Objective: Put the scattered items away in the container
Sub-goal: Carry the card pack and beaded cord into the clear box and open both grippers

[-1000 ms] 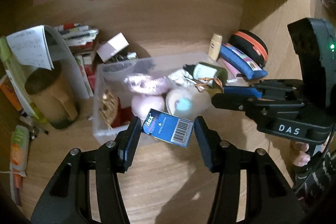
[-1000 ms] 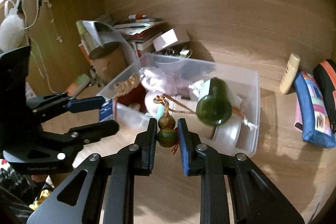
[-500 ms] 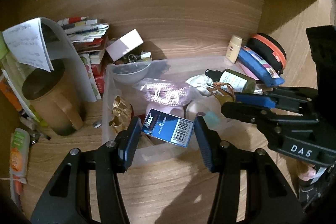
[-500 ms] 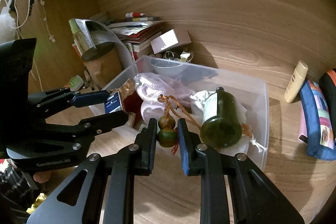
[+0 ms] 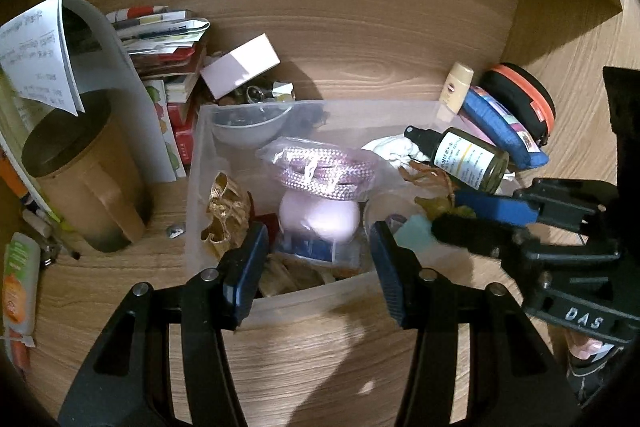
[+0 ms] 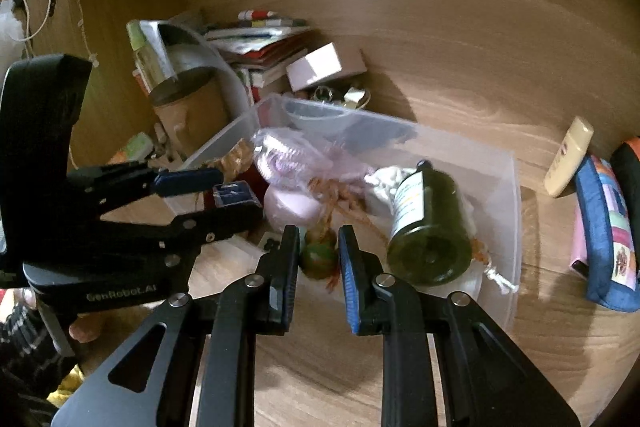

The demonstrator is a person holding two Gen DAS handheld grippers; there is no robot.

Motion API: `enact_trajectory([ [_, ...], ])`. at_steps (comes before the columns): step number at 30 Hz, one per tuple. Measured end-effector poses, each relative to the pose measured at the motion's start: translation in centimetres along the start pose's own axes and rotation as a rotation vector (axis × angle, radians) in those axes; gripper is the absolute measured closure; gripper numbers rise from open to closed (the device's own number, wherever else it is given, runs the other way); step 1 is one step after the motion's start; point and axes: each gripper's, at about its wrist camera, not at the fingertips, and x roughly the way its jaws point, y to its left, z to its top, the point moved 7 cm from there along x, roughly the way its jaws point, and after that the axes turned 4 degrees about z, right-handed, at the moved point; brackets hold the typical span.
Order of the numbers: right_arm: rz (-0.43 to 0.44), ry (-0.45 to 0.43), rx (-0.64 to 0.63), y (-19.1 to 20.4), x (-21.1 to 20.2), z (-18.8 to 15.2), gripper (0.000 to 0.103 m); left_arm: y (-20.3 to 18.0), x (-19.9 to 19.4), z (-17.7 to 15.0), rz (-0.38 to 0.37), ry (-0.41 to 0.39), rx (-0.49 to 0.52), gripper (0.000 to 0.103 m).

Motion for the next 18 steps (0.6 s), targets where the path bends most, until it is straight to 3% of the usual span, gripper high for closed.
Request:
enact_trajectory([
  [4, -0.002, -0.001, -0.004, 0.2, -0.3, -0.2, 0.07, 0.2, -0.2, 0.0, 0.007, 0.005, -0.011, 0.045],
  [9, 0.001, -0.003, -0.014, 0.7, -1.1, -0.6, 0.067, 0.7, -0.6, -0.1, -0.01, 0.011, -0.037, 0.04],
  [13, -0.022, -0.019, -0.024, 0.7, -2.0, -0.9, 0.054, 0.6, -1.4, -0.2, -0.007, -0.003, -0.031, 0.038],
  [18, -0.063, -0.047, -0.029, 0.6, -3.4, -1.2, 0.052, 0.1, -2.9, -0.4, 0.029, -0.057, -0.009, 0.029],
])
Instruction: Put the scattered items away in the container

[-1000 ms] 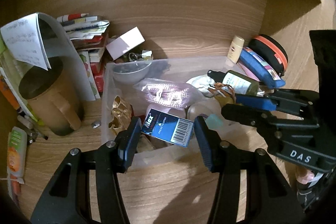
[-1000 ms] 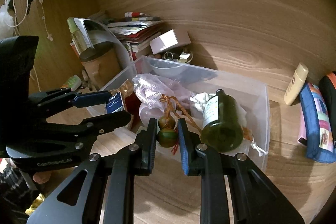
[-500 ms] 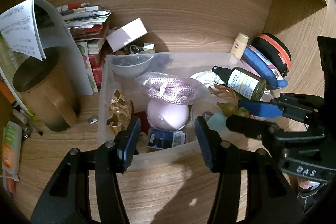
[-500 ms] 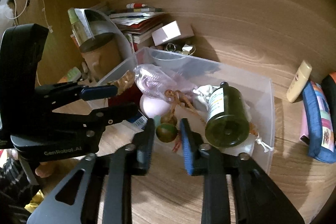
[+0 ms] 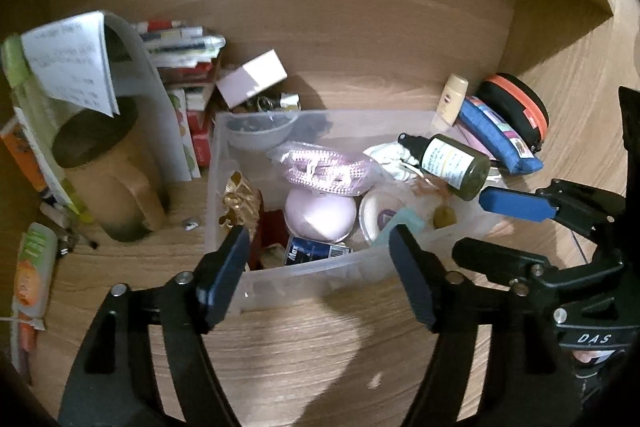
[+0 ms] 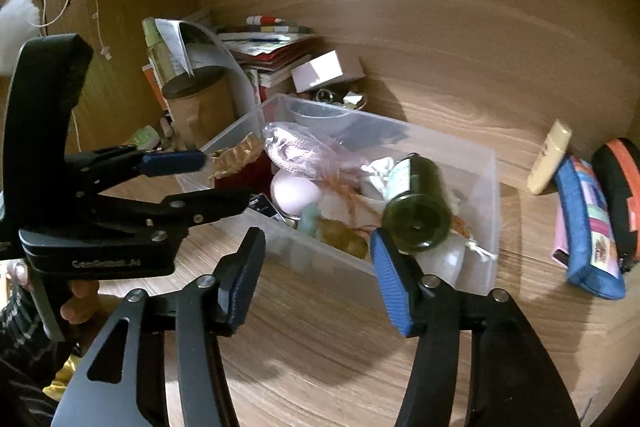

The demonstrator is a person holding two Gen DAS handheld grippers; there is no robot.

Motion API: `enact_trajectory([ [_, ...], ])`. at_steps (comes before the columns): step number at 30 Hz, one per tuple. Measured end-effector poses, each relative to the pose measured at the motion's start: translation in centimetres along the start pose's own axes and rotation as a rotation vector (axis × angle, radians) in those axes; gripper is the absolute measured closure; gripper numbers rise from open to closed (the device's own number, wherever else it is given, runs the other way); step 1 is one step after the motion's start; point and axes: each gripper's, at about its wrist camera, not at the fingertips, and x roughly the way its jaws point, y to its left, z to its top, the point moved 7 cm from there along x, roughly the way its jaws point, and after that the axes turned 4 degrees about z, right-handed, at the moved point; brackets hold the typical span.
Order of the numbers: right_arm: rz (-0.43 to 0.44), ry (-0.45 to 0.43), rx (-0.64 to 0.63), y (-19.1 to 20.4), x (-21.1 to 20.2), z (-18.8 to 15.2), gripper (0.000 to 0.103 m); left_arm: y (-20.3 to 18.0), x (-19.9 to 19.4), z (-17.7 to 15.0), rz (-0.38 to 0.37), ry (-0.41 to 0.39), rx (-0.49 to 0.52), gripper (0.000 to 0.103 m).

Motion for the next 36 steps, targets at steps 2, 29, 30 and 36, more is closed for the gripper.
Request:
enact_trajectory([
  [2, -0.02, -0.012, -0.003, -0.1, -0.5, -0.1, 0.046, -0.2, -0.4, -0.1, 0.009, -0.012, 0.01, 0.029],
  [29, -0.18, -0.119, 0.003, -0.3, -4.1, -0.8, 0.021, 0.1, -2.1, -0.9, 0.133, -0.071, -0.018, 0.028],
  [30, -0.184, -0.12, 0.007, -0.4, -4.1, -0.8, 0.021, 0.1, -2.0, -0.9, 0.133, -0.07, -0.019, 0.028],
  [36, -0.177, -0.113, 0.028, -0.5, -3.8, -1.3, 0.018, -0.1, -2.0, -1.0, 0.153, -0.074, -0.009, 0.028],
])
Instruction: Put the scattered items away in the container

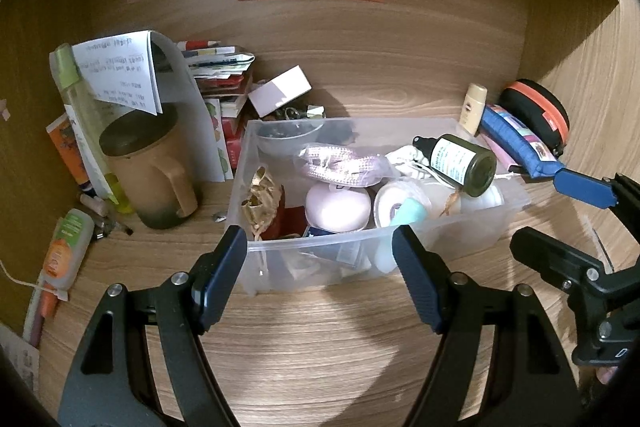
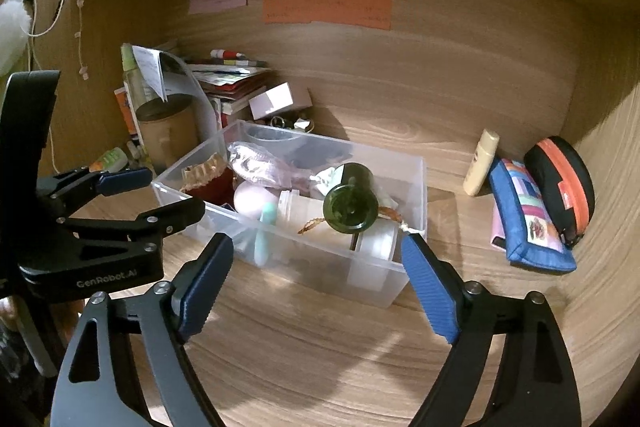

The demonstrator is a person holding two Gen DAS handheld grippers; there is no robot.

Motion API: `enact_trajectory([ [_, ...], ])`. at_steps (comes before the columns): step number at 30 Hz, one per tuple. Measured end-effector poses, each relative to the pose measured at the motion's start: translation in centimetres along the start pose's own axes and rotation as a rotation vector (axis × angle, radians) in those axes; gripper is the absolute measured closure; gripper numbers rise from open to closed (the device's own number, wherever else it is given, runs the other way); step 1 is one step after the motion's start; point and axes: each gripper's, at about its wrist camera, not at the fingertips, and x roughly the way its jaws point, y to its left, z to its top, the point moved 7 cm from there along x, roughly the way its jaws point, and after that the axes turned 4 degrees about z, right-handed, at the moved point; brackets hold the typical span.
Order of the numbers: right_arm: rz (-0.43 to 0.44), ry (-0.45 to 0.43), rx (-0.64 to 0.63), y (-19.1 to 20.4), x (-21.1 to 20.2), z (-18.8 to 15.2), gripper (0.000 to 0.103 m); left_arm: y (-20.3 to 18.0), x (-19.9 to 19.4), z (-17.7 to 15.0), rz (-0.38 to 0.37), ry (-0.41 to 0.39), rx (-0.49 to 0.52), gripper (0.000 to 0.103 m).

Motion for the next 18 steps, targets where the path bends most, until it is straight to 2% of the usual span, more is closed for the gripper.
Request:
enact_trajectory([
  [18, 0.012, 0.021, 0.015, -0.23, 0.58, 0.0, 0.018, 0.08, 0.14, -0.03, -0.003, 0.004, -0.003, 0.028],
])
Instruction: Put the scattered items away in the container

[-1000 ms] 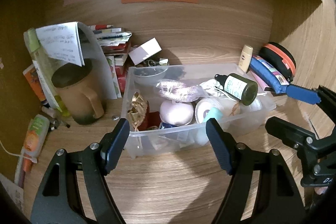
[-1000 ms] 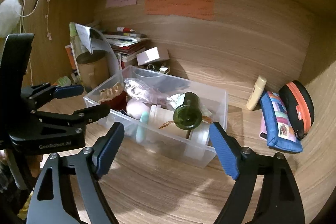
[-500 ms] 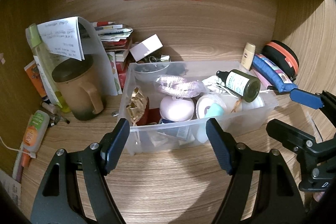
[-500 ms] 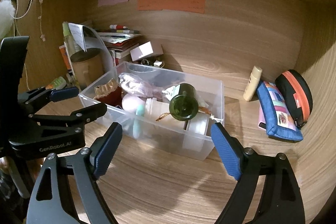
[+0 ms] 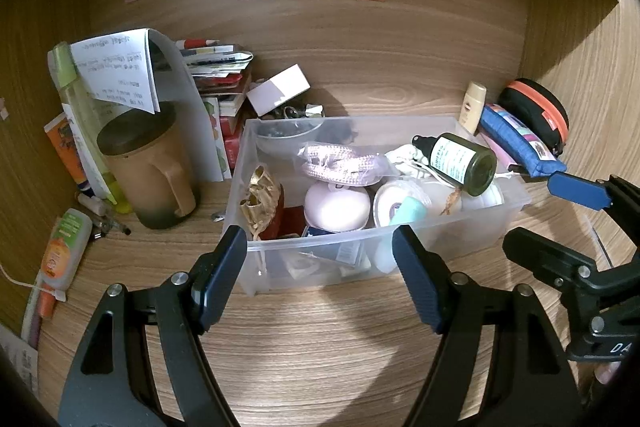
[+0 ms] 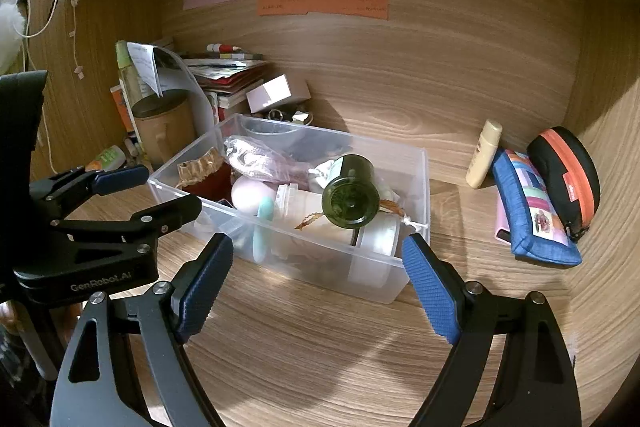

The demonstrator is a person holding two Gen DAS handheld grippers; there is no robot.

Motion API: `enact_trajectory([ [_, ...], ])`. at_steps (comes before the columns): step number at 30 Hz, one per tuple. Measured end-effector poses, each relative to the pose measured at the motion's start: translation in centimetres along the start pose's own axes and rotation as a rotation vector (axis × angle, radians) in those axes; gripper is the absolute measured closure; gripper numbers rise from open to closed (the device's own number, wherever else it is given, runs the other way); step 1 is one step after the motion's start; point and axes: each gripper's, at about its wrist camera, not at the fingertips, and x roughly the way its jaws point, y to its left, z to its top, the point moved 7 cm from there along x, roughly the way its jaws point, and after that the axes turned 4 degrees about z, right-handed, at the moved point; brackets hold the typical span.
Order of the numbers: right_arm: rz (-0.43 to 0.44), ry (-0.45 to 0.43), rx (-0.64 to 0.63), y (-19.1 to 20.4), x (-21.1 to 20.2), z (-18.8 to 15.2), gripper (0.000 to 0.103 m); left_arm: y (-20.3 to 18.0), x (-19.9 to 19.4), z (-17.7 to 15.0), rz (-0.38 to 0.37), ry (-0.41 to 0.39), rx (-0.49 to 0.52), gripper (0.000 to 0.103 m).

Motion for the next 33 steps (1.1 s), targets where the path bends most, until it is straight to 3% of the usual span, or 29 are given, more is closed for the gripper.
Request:
enact_trajectory([
  [10, 0.005, 0.006, 0.009, -0.3, 0.2, -0.1, 0.018, 0.0, 0.0, 0.1, 0.001, 0.008, 0.0, 0.028],
  [14, 0.009, 0.01, 0.013, -0.4, 0.2, -0.1, 0.018, -0.1, -0.2, 0.1, -0.007, 0.004, -0.002, 0.011],
  [33, -0.001, 0.015, 0.027, -1.0, 0.1, -0.4, 0.018, -0.4, -0.3, -0.4, -0.004, 0.008, -0.003, 0.003],
])
